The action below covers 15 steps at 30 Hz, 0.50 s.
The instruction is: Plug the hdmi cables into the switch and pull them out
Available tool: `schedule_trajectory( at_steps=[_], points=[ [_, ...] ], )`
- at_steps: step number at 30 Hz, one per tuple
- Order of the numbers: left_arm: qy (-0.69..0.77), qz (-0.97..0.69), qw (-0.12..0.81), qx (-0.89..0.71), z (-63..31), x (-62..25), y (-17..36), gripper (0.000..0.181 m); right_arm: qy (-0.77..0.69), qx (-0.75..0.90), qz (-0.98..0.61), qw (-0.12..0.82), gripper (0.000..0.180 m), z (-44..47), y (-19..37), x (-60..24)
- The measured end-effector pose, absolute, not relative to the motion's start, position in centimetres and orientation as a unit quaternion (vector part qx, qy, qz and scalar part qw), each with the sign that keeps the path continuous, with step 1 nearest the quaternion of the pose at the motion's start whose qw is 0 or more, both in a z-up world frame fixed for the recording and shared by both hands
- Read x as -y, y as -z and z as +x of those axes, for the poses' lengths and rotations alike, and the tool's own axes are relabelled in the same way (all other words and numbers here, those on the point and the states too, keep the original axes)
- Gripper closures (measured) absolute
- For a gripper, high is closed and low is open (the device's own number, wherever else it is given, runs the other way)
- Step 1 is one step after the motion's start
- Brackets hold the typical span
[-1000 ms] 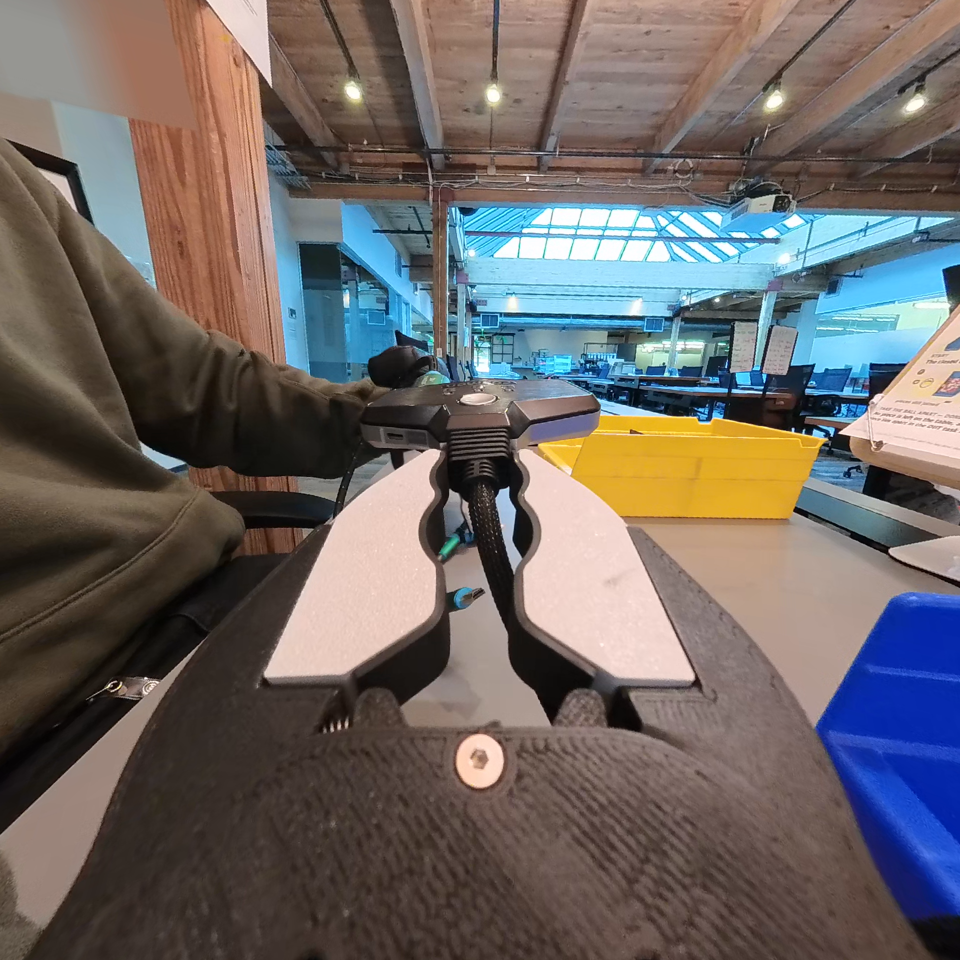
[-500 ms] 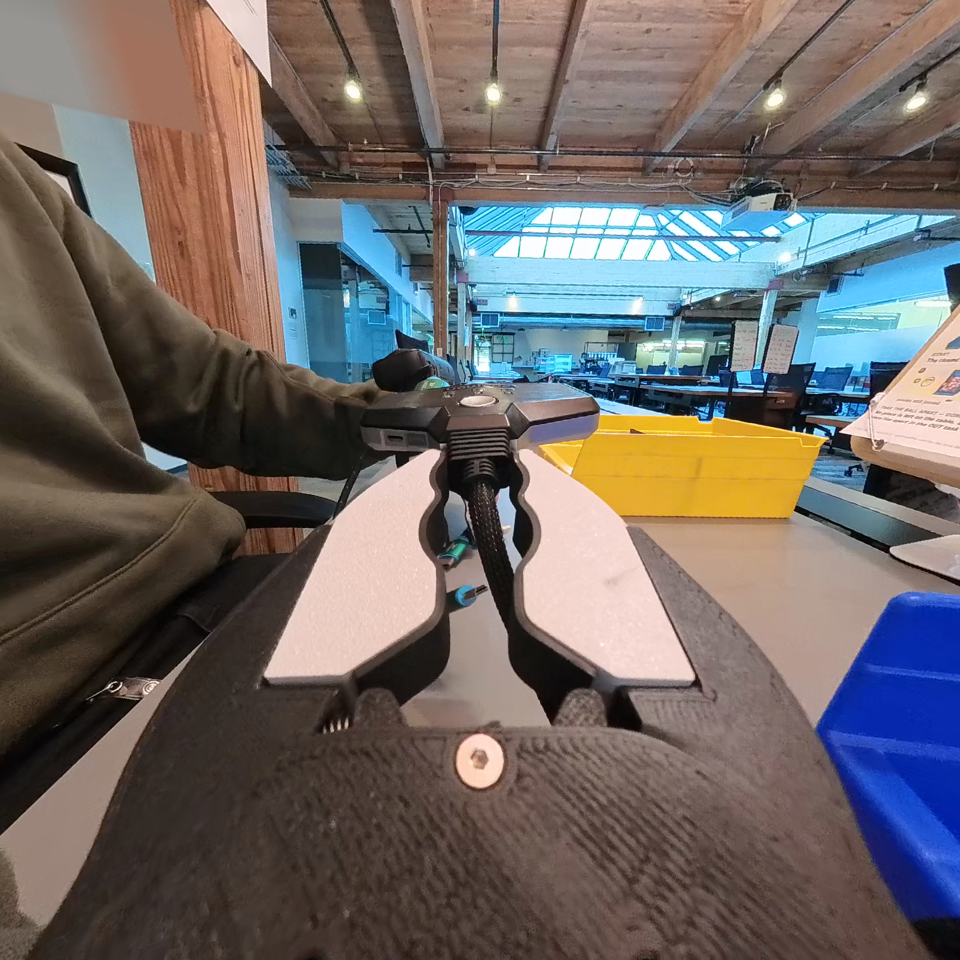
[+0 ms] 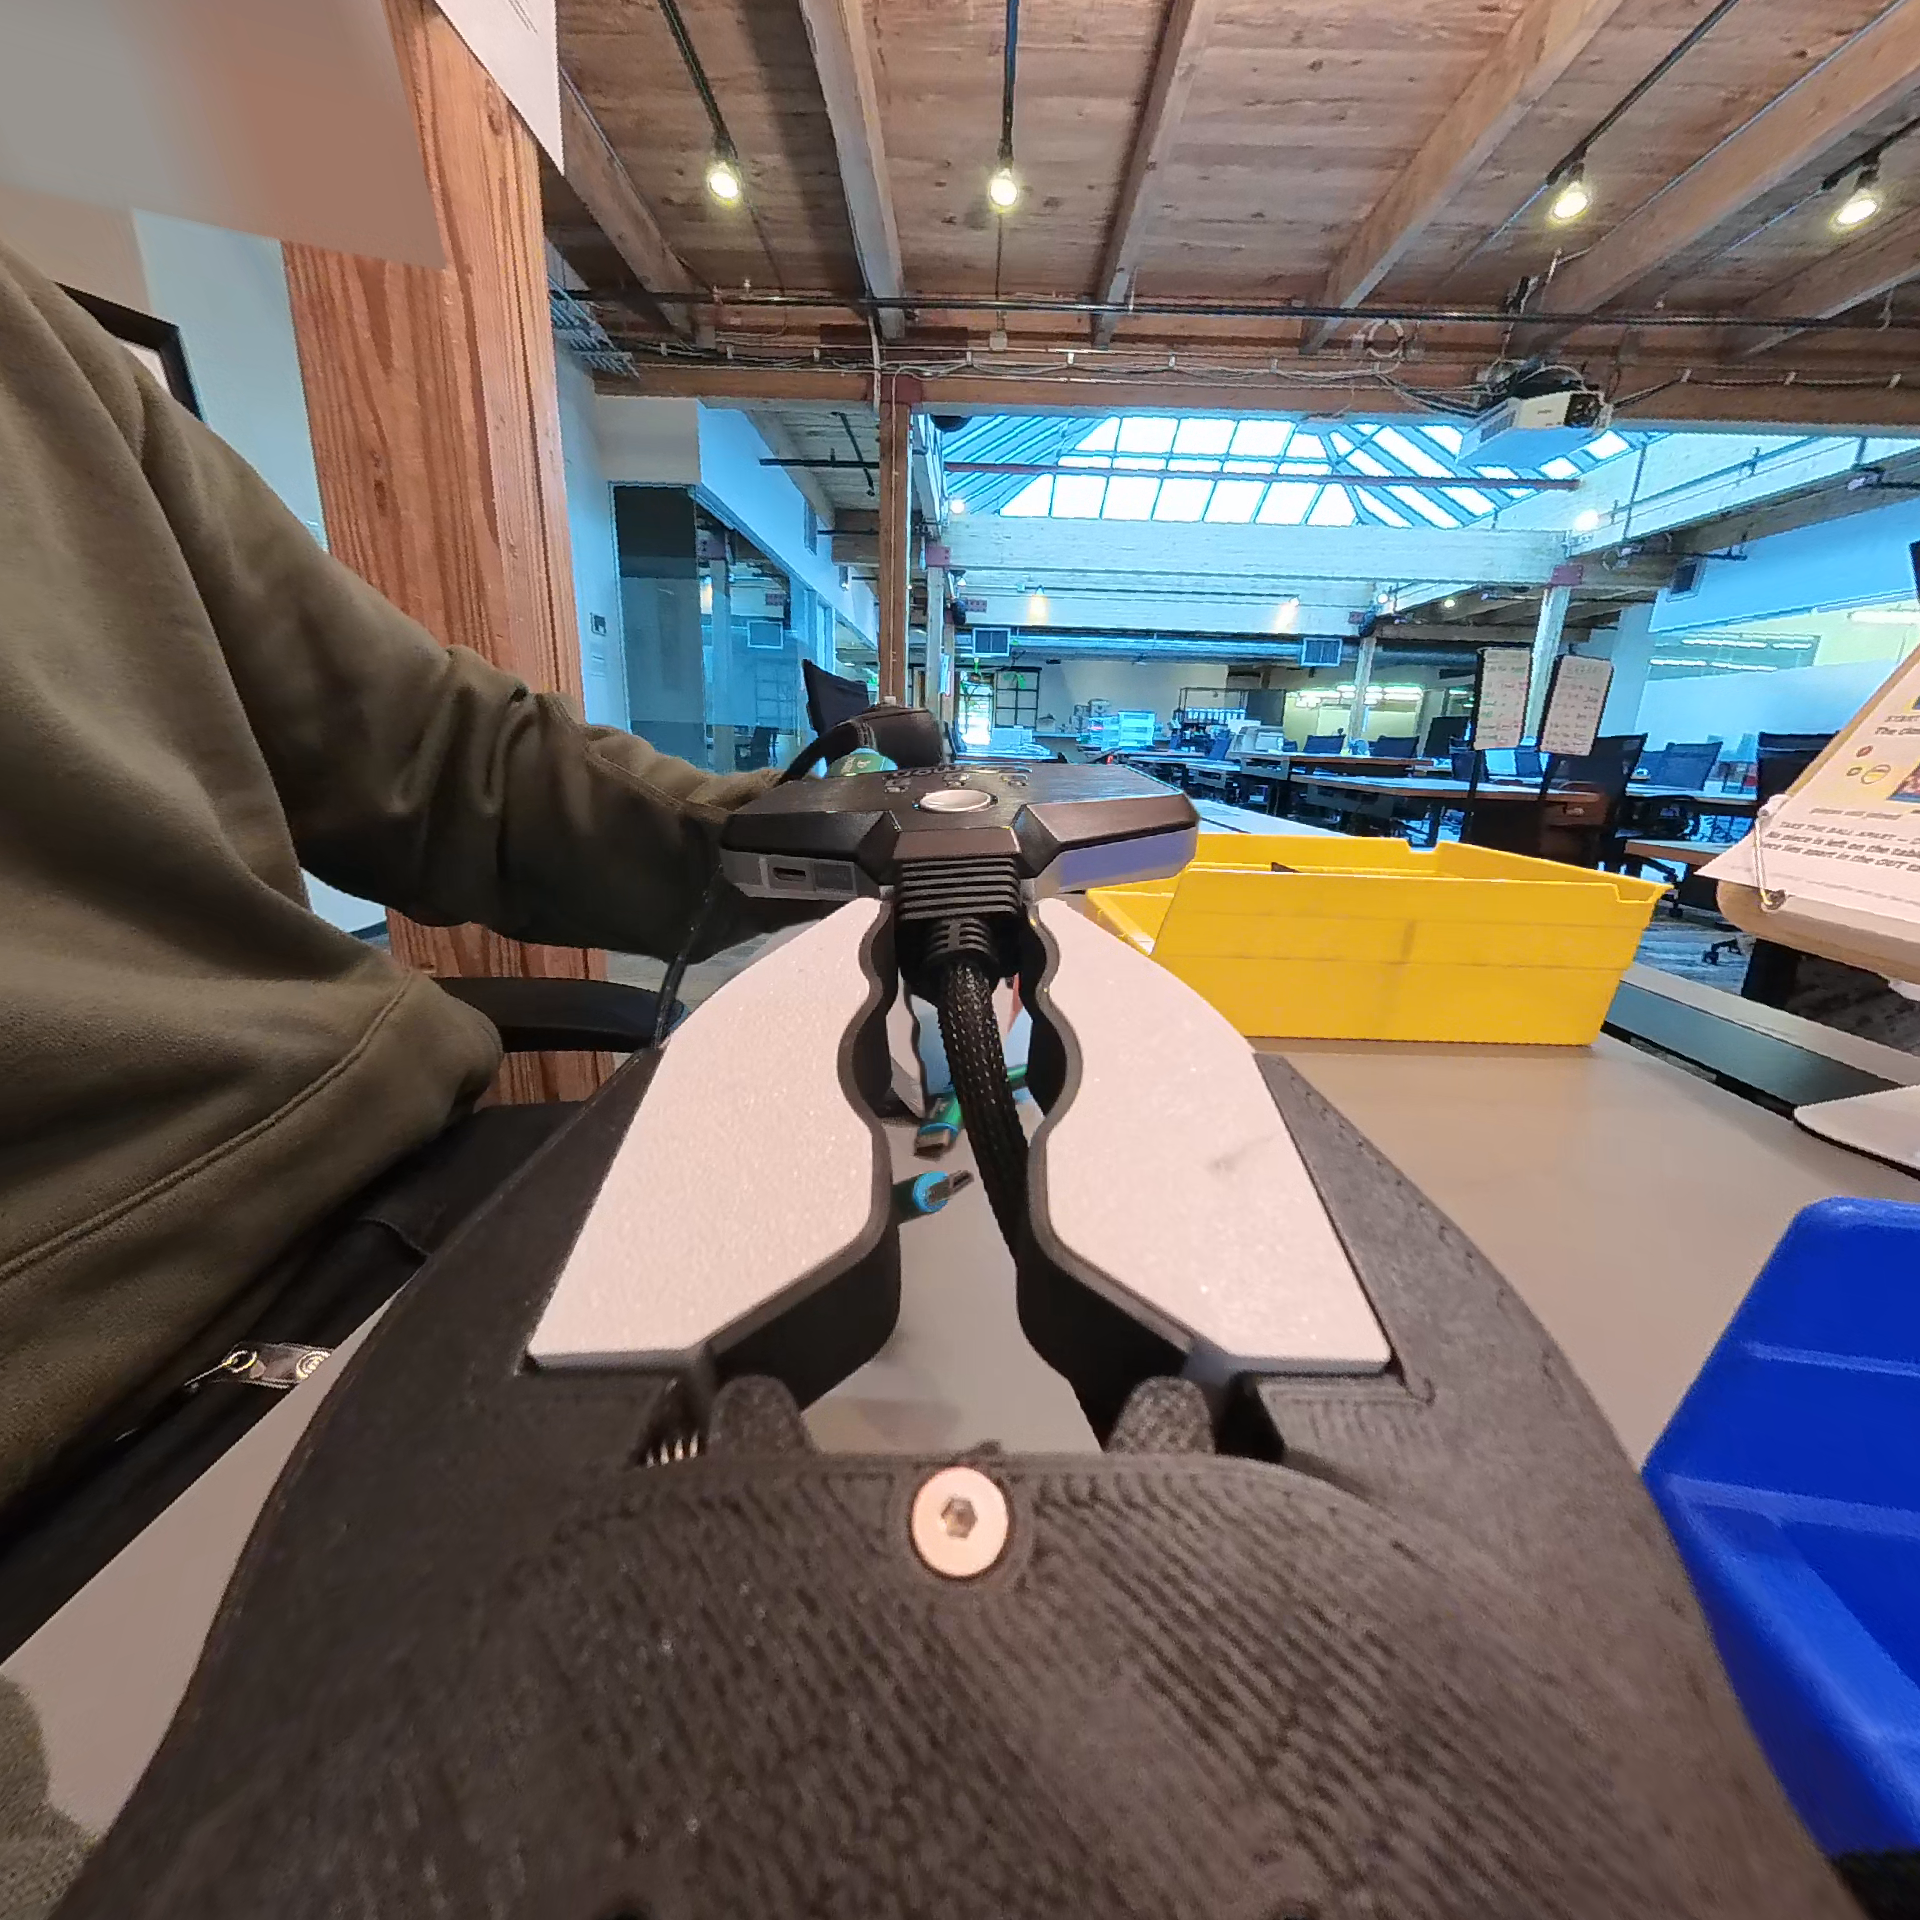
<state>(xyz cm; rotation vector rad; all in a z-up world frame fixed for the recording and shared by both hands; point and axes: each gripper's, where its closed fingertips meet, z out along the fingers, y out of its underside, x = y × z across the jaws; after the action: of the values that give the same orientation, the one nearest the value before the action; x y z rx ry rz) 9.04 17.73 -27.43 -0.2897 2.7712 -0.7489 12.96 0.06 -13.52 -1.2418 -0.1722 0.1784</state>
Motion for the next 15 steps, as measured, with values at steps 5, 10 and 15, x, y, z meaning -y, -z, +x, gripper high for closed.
schedule_trajectory(
  at_steps=[5,10,15],
  points=[
    [0.297,-0.158,0.182,-0.924,10.0,-17.6,27.4,0.161,-0.083,0.079,-0.581,0.806,0.158,13.0,13.5,-0.1],
    [0.319,-0.221,0.222,-0.894,10.9,-18.1,27.1,0.161,-0.081,0.078,-0.581,0.806,0.158,13.1,13.5,-0.1],
    [0.309,-0.182,0.303,-0.883,11.7,-18.8,26.3,0.153,-0.081,0.083,-0.582,0.805,0.157,12.9,13.6,-0.1]
  ],
)
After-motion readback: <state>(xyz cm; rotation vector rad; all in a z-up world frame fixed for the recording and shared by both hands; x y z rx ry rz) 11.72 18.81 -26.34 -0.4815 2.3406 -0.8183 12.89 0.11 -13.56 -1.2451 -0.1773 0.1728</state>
